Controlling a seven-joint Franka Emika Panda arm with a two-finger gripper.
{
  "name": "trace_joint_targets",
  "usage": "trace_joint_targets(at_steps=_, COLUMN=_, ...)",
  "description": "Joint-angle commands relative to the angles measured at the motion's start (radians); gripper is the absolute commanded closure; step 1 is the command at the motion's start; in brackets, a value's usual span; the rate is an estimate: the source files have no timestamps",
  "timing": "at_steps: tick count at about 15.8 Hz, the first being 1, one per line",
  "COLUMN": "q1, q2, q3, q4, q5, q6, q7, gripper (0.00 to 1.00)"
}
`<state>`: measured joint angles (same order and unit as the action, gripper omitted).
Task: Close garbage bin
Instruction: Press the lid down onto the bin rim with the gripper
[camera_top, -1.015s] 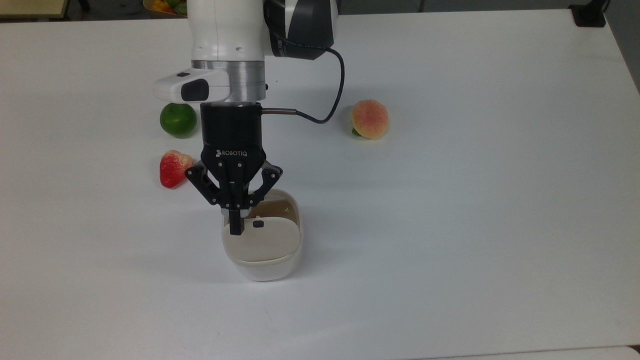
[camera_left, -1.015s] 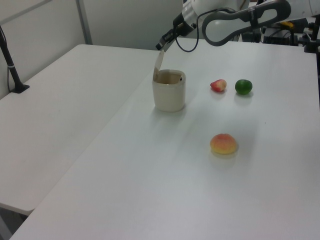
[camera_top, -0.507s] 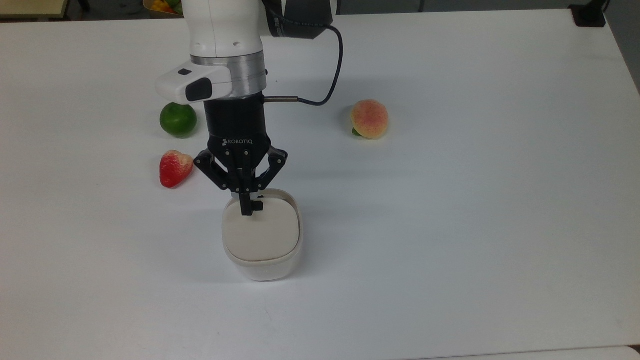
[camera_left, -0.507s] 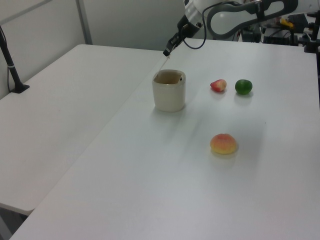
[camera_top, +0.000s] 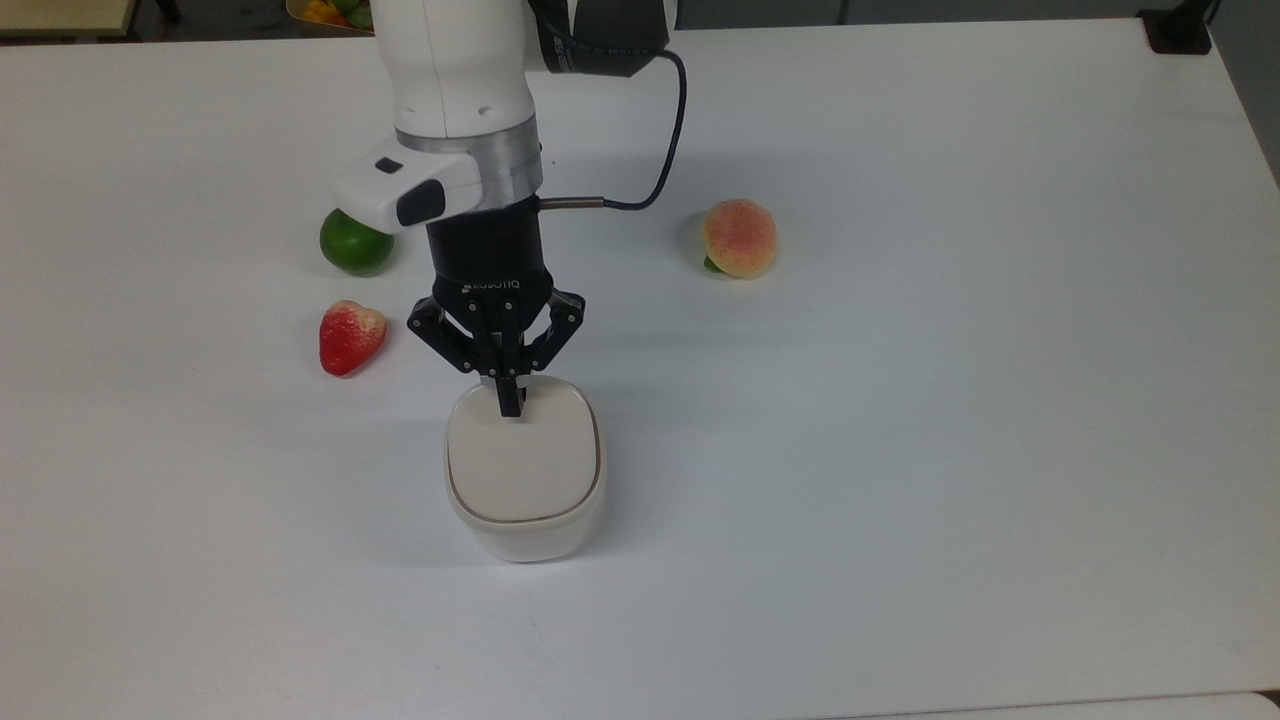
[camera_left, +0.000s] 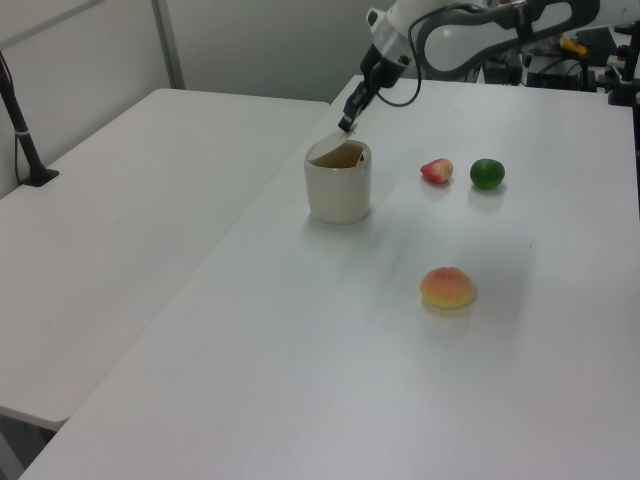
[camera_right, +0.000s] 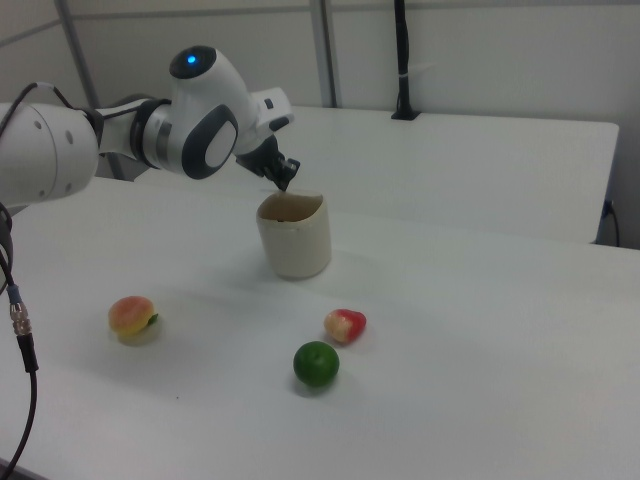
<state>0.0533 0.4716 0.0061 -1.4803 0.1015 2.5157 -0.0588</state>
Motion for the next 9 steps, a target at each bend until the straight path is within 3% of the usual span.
trace_joint_targets(at_steps=1, q1=-0.006, q2=-0.044, q3=0.012, q4=-0.077, q5=-0.002, q6=-0.043, q7=-0.050, gripper=1.00)
trace_joint_targets(at_steps=9, q1=-0.003, q2=-0.034, q3=0.012, q4=-0.095, q5=-0.009, q6=-0.060, q7=-0.076, gripper=1.00)
